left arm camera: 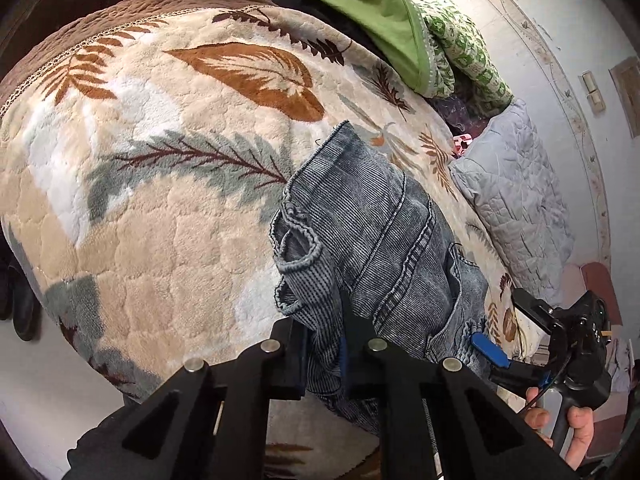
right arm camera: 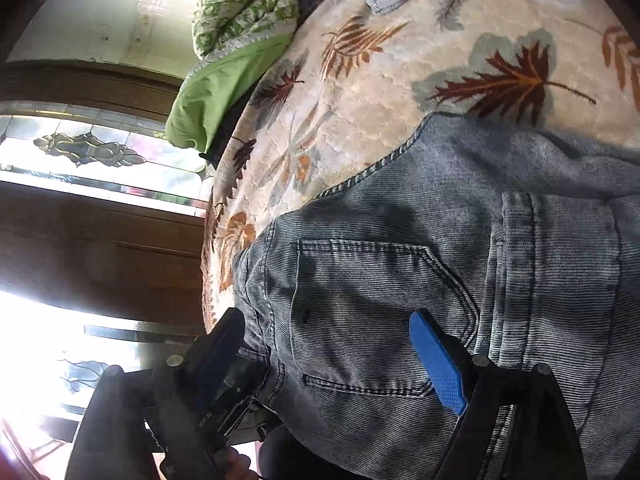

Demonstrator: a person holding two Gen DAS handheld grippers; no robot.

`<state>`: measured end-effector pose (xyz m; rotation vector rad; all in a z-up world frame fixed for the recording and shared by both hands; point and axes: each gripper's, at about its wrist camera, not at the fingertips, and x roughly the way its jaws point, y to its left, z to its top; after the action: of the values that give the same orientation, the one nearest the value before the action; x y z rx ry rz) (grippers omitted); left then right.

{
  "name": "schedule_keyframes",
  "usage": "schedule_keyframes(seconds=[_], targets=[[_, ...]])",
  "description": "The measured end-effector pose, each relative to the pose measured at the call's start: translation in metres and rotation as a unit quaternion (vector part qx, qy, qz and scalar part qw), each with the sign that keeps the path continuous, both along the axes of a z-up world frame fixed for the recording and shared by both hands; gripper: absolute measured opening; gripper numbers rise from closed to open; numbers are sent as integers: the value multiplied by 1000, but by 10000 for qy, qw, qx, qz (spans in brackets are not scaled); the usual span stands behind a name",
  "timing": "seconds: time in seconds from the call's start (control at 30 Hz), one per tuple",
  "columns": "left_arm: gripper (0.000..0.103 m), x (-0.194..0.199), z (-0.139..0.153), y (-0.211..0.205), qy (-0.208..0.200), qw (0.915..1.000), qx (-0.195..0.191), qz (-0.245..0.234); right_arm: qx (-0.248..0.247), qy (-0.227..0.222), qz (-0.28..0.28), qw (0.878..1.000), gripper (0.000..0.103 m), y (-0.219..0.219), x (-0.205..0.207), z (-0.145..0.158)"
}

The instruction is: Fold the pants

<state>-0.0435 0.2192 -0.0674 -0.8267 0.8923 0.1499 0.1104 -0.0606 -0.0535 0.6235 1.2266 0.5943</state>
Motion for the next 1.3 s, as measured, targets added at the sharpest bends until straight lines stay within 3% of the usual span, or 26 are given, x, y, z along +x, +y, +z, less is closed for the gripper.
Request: schedule_keyframes(seconds=[0.03, 0.1, 0.17, 0.23, 0.37, 0.57, 0.77, 1.03, 1.17, 1.3], targets=[[12, 1, 1, -1, 23, 10000, 24, 17, -186, 55, -10, 9998, 87, 4, 2, -8], [12, 1, 5, -4, 38, 9999, 122, -1, -403, 598, 216, 9972, 89, 15, 11, -46], [12, 3, 13, -8, 17, 9996, 295, -46, -231, 412, 120, 9988, 89, 9, 8, -33], [11, 4, 23, -14, -54, 9988, 484, -90, 274, 354, 137, 9989, 89, -4, 0, -12], [10, 7, 55, -41, -438, 9927, 1075, -317, 252, -201, 61, 9995, 89, -51, -31, 15], [9, 15, 107, -109, -1054, 9681, 2038, -1010, 270, -402, -897, 9948, 89, -158, -84, -3], [9, 19, 132, -188, -1477, 9392, 2552, -1761, 618, -640, -1627, 9827, 89, -238, -119, -15], [9, 18, 120, -284, -1536, 9073, 2862, -2671, 1103, -934, -1833, 9724, 89, -271, -133, -30], [9, 18, 96, -327, -1400, 8916, 2978, -3110, 1375, -955, -2156, 9620, 89, -292, -136, -40], [9, 25, 55, -363, -995, 8782, 3085, -3518, 1584, -879, -2388, 9540, 89, -306, -137, -48]])
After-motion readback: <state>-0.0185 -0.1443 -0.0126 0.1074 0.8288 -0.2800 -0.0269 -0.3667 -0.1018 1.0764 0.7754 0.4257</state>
